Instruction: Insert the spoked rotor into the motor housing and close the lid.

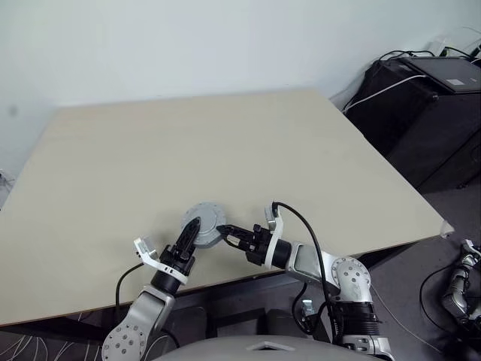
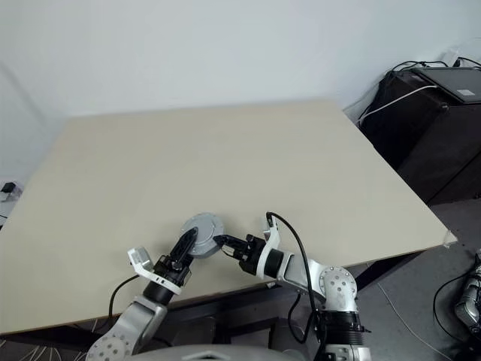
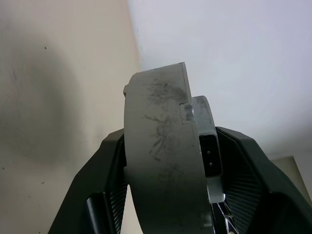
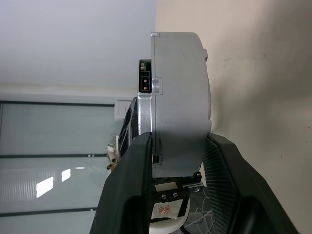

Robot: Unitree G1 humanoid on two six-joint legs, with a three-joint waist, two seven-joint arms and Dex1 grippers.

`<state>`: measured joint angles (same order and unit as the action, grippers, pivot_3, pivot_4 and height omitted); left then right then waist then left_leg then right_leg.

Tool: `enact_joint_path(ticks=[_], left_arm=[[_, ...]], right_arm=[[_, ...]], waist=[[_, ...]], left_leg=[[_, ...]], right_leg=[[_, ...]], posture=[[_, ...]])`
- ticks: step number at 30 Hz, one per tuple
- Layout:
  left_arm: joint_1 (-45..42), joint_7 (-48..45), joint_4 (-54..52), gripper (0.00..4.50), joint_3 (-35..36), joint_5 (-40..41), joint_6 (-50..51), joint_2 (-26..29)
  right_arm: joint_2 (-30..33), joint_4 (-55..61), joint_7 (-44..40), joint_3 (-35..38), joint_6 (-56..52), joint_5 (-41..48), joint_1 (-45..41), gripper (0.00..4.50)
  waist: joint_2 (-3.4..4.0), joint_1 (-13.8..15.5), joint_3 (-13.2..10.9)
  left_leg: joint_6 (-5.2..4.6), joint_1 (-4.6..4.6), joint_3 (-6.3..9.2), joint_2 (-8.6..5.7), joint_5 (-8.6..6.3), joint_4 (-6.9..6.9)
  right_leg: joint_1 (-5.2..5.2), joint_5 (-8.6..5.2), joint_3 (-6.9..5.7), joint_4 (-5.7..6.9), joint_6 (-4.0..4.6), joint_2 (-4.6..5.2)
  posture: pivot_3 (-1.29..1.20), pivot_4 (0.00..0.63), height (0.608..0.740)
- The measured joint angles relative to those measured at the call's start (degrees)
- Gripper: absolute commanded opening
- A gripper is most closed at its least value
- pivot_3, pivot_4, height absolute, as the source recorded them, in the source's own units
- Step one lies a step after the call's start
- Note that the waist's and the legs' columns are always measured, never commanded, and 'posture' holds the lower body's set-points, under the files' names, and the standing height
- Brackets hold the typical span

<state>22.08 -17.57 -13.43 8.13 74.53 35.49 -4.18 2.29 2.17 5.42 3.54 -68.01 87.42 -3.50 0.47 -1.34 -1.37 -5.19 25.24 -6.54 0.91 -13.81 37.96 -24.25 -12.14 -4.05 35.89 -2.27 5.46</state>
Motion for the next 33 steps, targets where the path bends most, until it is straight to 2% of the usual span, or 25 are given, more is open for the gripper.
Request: enact_joint_path(ticks=[13,17,23,30,33], left_arm=[[-0.09,-1.21,0.01,2.32,-0.30,0.51,-0.77,0.05],[-0.69,-1.69,0.17,2.13,-0.08,0.34,-0.84,0.18],[-1.68,-2.66,2.08,2.12,1.09,0.24,-0.89,0.36],[-2.64,-3.50,2.38,2.12,2.35,0.07,-0.91,0.50],[-2.89,-3.49,3.05,2.12,2.80,-0.51,-1.51,0.49]], right_arm=[[1.66,2.62,-5.51,-1.35,2.50,-5.87,0.05,1.22],[2.58,3.20,-5.99,-1.55,2.61,-7.38,0.46,2.57],[3.41,4.38,-5.99,-1.30,2.93,-8.18,1.01,4.47],[4.45,5.87,-5.91,-0.31,3.39,-8.50,2.35,4.50],[5.98,8.55,-6.52,-0.28,6.29,-12.87,3.21,4.50]], waist=[[-0.02,0.08,0.01],[-0.04,0.19,0.06],[-0.05,0.17,0.08],[-0.09,0.22,0.11],[-0.08,0.26,0.11]], left_leg=[[-0.04,0.00,-0.02,-0.02,0.01,0.06],[-0.04,-0.01,-0.02,-0.02,0.01,0.07],[-0.04,-0.02,-0.03,0.00,0.01,0.07],[-0.07,-0.02,-0.04,-0.03,0.00,0.11],[-0.07,-0.02,-0.04,-0.03,0.01,0.13]], right_leg=[[0.02,0.02,0.01,0.02,-0.03,-0.16],[0.03,0.03,0.01,0.02,-0.02,-0.13],[0.02,0.03,0.01,0.04,-0.02,-0.14],[0.05,0.04,0.02,0.03,-0.03,-0.13],[0.05,0.04,0.02,0.03,-0.04,-0.12]], posture=[[0.00,0.000,0.740],[0.00,0.000,0.740],[0.00,0.000,0.740],[0.00,0.000,0.740],[0.00,0.000,0.740]])
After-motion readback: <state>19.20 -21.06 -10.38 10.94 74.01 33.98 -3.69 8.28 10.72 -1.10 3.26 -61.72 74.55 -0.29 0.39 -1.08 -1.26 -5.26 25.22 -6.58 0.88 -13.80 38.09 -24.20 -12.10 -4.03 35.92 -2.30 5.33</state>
